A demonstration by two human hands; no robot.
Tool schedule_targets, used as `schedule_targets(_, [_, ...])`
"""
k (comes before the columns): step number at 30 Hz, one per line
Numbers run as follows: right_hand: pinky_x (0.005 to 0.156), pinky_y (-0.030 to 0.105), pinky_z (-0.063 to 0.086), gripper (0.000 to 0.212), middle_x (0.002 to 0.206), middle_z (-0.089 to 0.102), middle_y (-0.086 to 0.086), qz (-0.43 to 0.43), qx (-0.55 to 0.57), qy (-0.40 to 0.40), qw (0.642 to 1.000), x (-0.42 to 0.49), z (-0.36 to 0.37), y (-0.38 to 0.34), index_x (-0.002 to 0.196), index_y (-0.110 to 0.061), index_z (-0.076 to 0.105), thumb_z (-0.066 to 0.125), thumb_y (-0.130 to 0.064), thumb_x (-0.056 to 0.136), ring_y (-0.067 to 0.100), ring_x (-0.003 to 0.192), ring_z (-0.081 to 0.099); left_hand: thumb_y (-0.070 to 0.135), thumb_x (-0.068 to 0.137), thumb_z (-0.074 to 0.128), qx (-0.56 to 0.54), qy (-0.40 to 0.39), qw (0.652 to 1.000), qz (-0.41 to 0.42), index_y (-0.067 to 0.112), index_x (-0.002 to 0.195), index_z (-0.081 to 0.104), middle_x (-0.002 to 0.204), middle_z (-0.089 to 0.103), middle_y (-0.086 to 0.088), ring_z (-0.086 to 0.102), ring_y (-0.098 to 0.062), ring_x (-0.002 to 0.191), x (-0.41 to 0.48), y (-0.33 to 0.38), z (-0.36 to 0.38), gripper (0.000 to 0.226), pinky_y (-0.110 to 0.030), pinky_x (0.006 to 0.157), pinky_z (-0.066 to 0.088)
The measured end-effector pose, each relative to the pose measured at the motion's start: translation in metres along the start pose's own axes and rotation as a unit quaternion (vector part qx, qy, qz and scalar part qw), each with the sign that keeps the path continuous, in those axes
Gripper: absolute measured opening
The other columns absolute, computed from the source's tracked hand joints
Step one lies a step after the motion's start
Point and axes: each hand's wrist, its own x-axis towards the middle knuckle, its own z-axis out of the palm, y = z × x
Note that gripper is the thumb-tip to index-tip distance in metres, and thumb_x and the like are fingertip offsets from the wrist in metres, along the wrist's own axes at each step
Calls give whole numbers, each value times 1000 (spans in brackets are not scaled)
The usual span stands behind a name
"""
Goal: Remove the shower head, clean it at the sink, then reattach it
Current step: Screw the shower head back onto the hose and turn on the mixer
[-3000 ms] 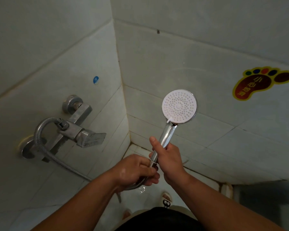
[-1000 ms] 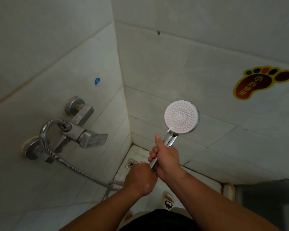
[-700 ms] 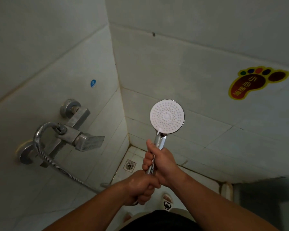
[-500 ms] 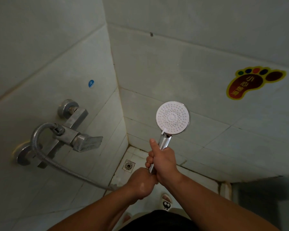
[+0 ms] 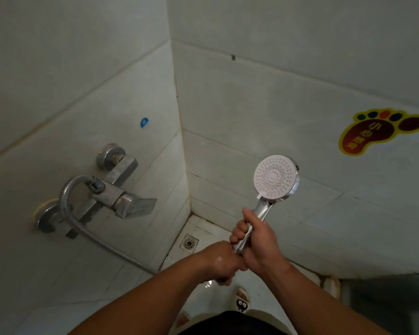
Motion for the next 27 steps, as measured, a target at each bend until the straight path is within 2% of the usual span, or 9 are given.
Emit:
schedule_targets(2, [39, 25, 35, 36, 55, 32, -1, -20, -16, 38, 999, 8, -1, -4, 73, -19, 38, 63, -26, 98, 11, 41, 33, 21, 87, 69, 71, 19, 996, 49, 15, 86, 64, 79, 68, -3, 64, -13, 69, 0, 5, -3, 9, -32, 73, 52])
schedule_targets(3, [38, 24, 33, 36, 55, 31, -2, -35, -27, 54, 998, 12, -1, -7, 74, -20, 38, 64, -27, 98, 11, 40, 32, 28, 85, 74, 74, 41, 994, 64, 17, 100, 66, 95, 71, -1, 66, -13, 83, 0, 2, -9, 20, -32, 79, 53])
schedule_targets(5, [38, 24, 31, 34, 54, 31, -2, -69, -63, 85, 992, 15, -5, -14, 75, -21, 39, 64, -25, 99, 11, 40, 30, 32, 85, 78, -65, 140, 986, 59, 17, 120, 62, 113, 69, -3, 66, -15, 95, -8, -14, -27, 41, -37, 82, 58])
schedule_targets(8, [39, 24, 31, 30, 52, 31, -1, -117, -105, 139, 978, 16, -19, -26, 78, -21, 42, 63, -23, 99, 12, 41, 30, 18, 97, 66, -332, 382, 860, 75, 14, 116, 61, 112, 68, -13, 66, -27, 97, -30, -59, -67, 20, -49, 92, 57])
schedule_targets(11, [41, 25, 34, 29, 54, 36, 3, -146, -141, 213, 956, 20, -41, -35, 77, -18, 45, 65, -23, 98, 14, 40, 35, 10, 102, 56, -401, 461, 783, 115, 25, 99, 61, 117, 63, -12, 62, -30, 110, -45, -82, -88, 16, -48, 100, 51])
schedule_targets(14, [45, 29, 38, 28, 56, 42, 7, -170, -175, 260, 934, 22, -53, -35, 75, -16, 48, 65, -23, 96, 17, 41, 40, 28, 103, 58, -348, 487, 790, 132, 29, 90, 69, 107, 73, -6, 69, -25, 107, -45, -82, -88, 17, -50, 107, 49])
schedule_targets(17, [48, 32, 40, 27, 56, 45, 6, -193, -186, 268, 925, 21, -54, -34, 73, -15, 48, 64, -18, 95, 19, 42, 42, 60, 92, 52, -267, 518, 804, 122, 34, 76, 75, 93, 79, 1, 75, -19, 99, -41, -84, -88, 38, -52, 103, 52])
schedule_targets(21, [47, 32, 40, 25, 55, 45, 5, -207, -196, 264, 921, 22, -49, -33, 74, -14, 48, 63, -16, 94, 18, 39, 42, 34, 107, 47, -260, 519, 805, 120, 11, 97, 76, 86, 77, -2, 75, -21, 91, -41, -79, -87, 38, -51, 102, 54])
schedule_targets(27, [46, 32, 40, 26, 54, 45, 4, -220, -202, 272, 915, 20, -48, -29, 75, -13, 48, 63, -18, 95, 17, 39, 42, 37, 107, 42, -216, 531, 810, 120, 5, 103, 77, 88, 79, 1, 76, -16, 91, -43, -78, -81, 47, -48, 102, 54])
